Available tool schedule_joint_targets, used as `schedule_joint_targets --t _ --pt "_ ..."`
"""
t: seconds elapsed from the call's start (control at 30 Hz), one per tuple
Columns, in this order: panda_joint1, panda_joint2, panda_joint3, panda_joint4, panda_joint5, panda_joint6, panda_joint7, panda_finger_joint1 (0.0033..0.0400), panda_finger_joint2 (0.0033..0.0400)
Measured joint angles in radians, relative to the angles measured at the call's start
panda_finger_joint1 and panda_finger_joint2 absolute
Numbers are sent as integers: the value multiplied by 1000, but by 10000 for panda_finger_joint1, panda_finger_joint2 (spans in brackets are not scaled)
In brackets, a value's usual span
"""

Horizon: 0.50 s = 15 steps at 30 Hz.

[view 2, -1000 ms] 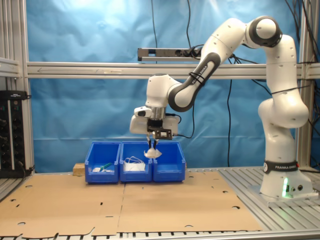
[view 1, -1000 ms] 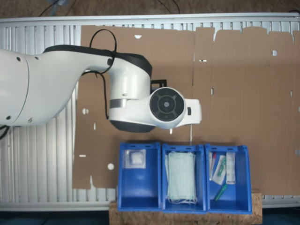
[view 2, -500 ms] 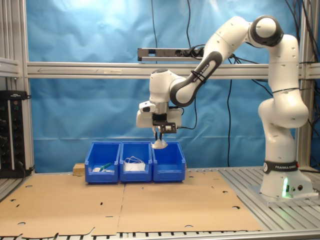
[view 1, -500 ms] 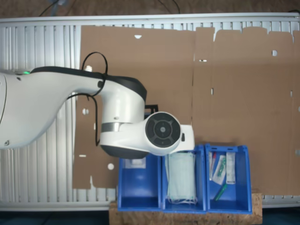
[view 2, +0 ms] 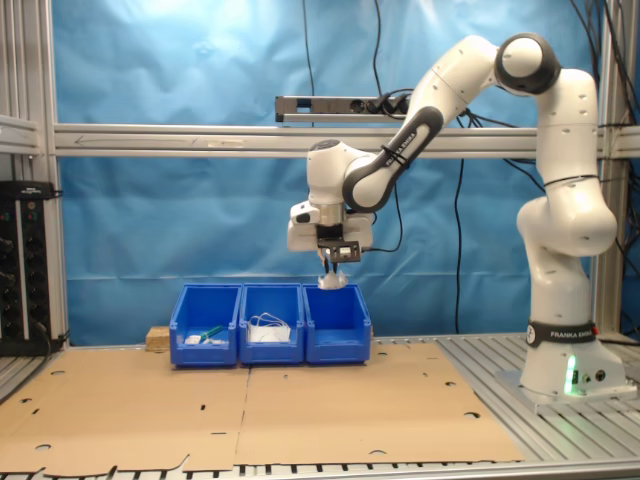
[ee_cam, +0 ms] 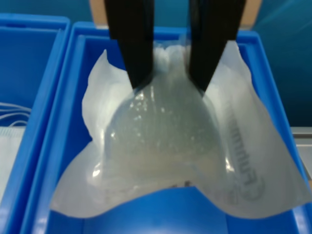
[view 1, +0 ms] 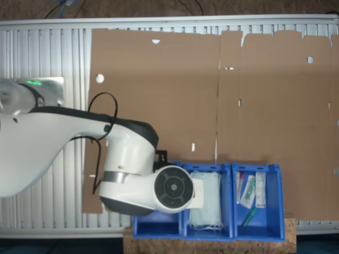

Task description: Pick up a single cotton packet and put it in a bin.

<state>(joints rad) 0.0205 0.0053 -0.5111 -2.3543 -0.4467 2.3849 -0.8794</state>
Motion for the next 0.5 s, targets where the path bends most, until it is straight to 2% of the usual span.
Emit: schedule_joint_targets --t 0.23,0.5 --pt "-7 22 -40 28 -19 -10 -1 48 48" --pt "-7 47 -47 49 -24 -14 -1 48 48"
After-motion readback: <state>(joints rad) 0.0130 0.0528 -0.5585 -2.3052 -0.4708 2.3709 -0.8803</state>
